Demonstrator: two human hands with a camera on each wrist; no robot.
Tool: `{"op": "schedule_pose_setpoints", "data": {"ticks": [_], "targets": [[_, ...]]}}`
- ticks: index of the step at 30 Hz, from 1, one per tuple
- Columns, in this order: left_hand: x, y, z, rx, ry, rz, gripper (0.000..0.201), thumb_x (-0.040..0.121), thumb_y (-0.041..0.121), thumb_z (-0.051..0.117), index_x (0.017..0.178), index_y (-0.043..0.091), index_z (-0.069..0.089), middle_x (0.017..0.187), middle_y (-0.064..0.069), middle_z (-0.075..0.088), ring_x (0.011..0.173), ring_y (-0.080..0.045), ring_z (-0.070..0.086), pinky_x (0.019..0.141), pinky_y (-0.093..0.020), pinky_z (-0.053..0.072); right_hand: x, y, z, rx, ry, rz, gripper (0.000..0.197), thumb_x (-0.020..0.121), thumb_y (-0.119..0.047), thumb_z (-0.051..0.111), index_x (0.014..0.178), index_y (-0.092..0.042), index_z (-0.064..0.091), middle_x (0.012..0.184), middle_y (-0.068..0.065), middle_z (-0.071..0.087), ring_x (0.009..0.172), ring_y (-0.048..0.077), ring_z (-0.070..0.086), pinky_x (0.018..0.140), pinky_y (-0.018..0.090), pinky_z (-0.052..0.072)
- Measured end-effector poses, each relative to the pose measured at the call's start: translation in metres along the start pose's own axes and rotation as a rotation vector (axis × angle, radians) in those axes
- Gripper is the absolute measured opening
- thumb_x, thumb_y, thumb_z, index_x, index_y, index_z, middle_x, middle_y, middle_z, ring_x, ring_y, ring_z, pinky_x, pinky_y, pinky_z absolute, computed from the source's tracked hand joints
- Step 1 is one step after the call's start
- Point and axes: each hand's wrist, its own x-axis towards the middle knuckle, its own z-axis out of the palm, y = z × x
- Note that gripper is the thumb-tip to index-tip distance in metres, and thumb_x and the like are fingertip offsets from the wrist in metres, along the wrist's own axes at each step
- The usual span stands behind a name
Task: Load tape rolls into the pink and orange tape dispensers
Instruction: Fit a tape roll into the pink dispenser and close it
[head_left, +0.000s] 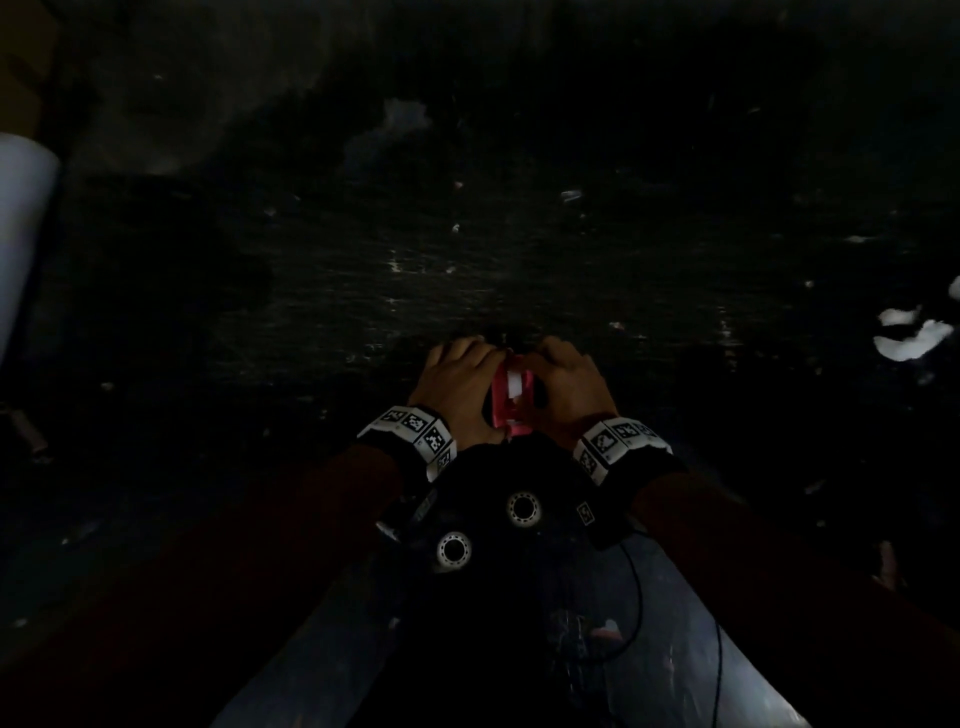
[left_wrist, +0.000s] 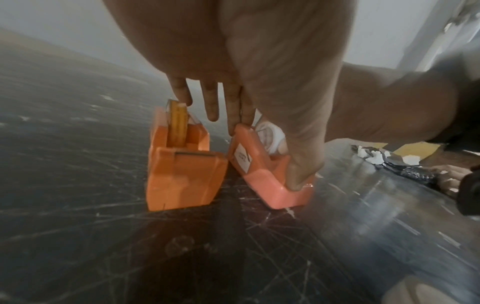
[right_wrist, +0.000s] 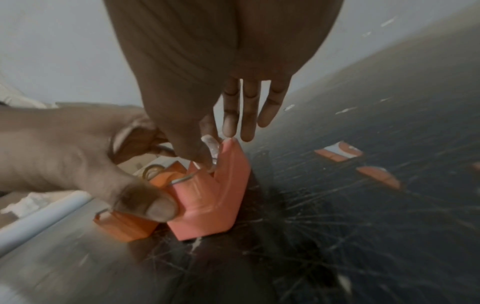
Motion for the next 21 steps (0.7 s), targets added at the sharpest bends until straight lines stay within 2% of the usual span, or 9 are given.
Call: {"op": "schedule_pose_setpoints", "data": {"ticks": [5, 8, 9, 11, 13, 15, 18, 19, 21], "targets": [[-0.001, -0.002, 0.003, 0.013, 0.015, 0.023, 0.104, 0.061, 0.074, 0.067, 0.145, 0.020, 0.039, 0.151, -0.001, 0.043, 0.147, -0.024, 0.026, 0.118, -0.048, 0.022, -0.002, 0.001, -0.009, 0.166, 0.096, 0.004, 0.031, 0.080, -0.035, 0.075, 0.107, -0.020, 0.069, 0.111, 0.004, 0.065, 0.105, 0.025, 0.062, 0.092, 0.044, 0.050], [-0.004, -0.002, 0.002, -0.036, 0.059, 0.046, 0.116, 0.058, 0.074, 0.070, 0.152, 0.021, 0.027, 0.158, 0.001, 0.029, 0.151, -0.024, 0.016, 0.119, -0.047, 0.020, -0.010, -0.002, -0.018, 0.250, 0.081, 0.022, 0.030, 0.081, -0.035, 0.073, 0.108, -0.025, 0.065, 0.110, 0.001, 0.070, 0.101, 0.021, 0.066, 0.090, 0.038, 0.053], [-0.008, 0.000, -0.001, -0.119, 0.090, 0.046, 0.115, 0.059, 0.071, 0.073, 0.153, 0.023, 0.026, 0.158, 0.002, 0.028, 0.150, -0.023, 0.019, 0.119, -0.045, 0.022, -0.014, -0.003, -0.019, 0.275, 0.081, 0.019, 0.032, 0.081, -0.035, 0.074, 0.110, -0.026, 0.065, 0.110, 0.001, 0.071, 0.101, 0.021, 0.067, 0.089, 0.036, 0.054], [-0.020, 0.005, -0.006, -0.414, 0.146, 0.015, 0.099, 0.066, 0.053, 0.079, 0.150, 0.028, 0.033, 0.151, 0.004, 0.038, 0.141, -0.018, 0.037, 0.114, -0.037, 0.035, -0.025, -0.004, -0.021, 0.315, 0.100, 0.013, 0.037, 0.079, -0.034, 0.077, 0.113, -0.025, 0.065, 0.112, 0.002, 0.071, 0.101, 0.020, 0.067, 0.089, 0.034, 0.054], [-0.034, 0.009, -0.005, -0.719, 0.206, -0.034, 0.067, 0.078, 0.029, 0.076, 0.139, 0.026, 0.049, 0.134, 0.005, 0.058, 0.121, -0.010, 0.058, 0.098, -0.027, 0.050, -0.037, -0.006, -0.020, 0.365, 0.117, 0.005, 0.039, 0.078, -0.029, 0.079, 0.113, -0.023, 0.067, 0.113, 0.001, 0.070, 0.102, 0.018, 0.066, 0.091, 0.034, 0.054], [-0.047, 0.013, -0.001, -0.940, 0.218, -0.155, 0.036, 0.090, 0.015, 0.066, 0.125, 0.024, 0.063, 0.118, 0.004, 0.069, 0.108, -0.007, 0.067, 0.086, -0.022, 0.055, -0.046, -0.007, -0.017, 0.405, 0.140, -0.017, 0.039, 0.075, -0.023, 0.082, 0.111, -0.024, 0.068, 0.110, -0.002, 0.068, 0.099, 0.014, 0.066, 0.090, 0.030, 0.054], [-0.058, 0.023, 0.006, -1.361, 0.122, -0.364, 0.021, 0.100, 0.012, 0.055, 0.111, 0.024, 0.067, 0.113, -0.004, 0.069, 0.098, -0.014, 0.070, 0.075, -0.022, 0.059, -0.059, -0.008, -0.008, 0.390, 0.162, -0.077, 0.044, 0.076, -0.016, 0.078, 0.117, -0.026, 0.068, 0.111, -0.004, 0.066, 0.100, 0.011, 0.063, 0.095, 0.029, 0.050], [-0.060, 0.027, 0.008, -1.468, 0.094, -0.420, 0.020, 0.101, 0.012, 0.053, 0.113, 0.020, 0.066, 0.114, -0.008, 0.068, 0.097, -0.015, 0.069, 0.072, -0.021, 0.059, -0.062, -0.008, -0.006, 0.379, 0.163, -0.091, 0.044, 0.078, -0.017, 0.077, 0.119, -0.027, 0.067, 0.112, -0.004, 0.066, 0.100, 0.010, 0.062, 0.095, 0.026, 0.048], [-0.064, 0.031, 0.012, -1.600, 0.079, -0.496, 0.024, 0.100, 0.012, 0.053, 0.122, 0.010, 0.064, 0.117, -0.011, 0.067, 0.104, -0.020, 0.067, 0.072, -0.022, 0.060, -0.069, -0.011, -0.004, 0.402, 0.171, -0.107, 0.042, 0.081, -0.017, 0.076, 0.122, -0.025, 0.068, 0.112, -0.003, 0.066, 0.100, 0.007, 0.061, 0.092, 0.010, 0.043]]}}
